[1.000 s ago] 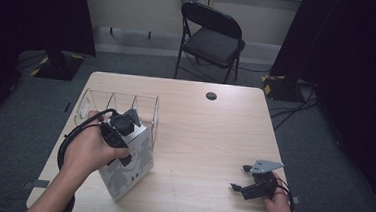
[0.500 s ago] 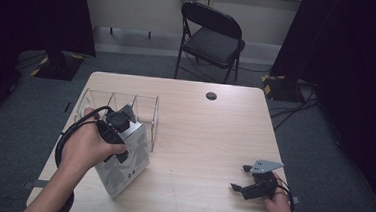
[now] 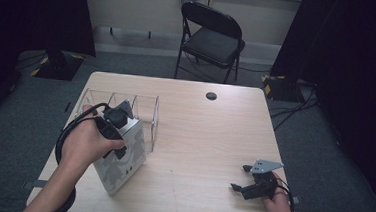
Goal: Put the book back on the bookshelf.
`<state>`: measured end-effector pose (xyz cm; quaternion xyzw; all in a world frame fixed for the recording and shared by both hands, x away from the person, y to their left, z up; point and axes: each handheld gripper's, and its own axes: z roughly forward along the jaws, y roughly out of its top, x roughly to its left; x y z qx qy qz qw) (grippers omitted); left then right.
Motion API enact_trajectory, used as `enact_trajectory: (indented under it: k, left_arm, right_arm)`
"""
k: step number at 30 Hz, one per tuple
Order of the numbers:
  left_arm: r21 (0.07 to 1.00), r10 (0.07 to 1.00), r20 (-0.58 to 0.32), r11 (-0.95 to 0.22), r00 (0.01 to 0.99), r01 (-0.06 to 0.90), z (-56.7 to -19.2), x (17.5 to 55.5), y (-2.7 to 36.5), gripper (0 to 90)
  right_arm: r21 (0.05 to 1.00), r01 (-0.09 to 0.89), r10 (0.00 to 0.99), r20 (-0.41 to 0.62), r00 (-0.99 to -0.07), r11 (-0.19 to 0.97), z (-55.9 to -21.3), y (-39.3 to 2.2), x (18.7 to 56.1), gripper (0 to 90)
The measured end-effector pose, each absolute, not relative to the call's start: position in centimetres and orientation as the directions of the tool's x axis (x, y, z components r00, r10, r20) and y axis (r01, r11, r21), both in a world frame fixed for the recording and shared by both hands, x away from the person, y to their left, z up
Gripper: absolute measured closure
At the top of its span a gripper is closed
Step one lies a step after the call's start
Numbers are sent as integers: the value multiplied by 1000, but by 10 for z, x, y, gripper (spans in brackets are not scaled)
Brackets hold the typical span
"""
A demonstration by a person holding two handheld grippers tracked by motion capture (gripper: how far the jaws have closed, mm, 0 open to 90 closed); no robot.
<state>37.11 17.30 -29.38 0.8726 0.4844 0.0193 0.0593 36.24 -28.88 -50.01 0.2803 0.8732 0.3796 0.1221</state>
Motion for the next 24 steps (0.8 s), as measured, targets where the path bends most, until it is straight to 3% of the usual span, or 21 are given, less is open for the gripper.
enact_trajectory:
  k: [24]
  left_arm:
    - [122, 874, -12, -482, 486, 868, -293, 391, 163, 528]
  right_arm:
    - [730, 398, 581, 1, -814, 556, -500, -289, 362, 122]
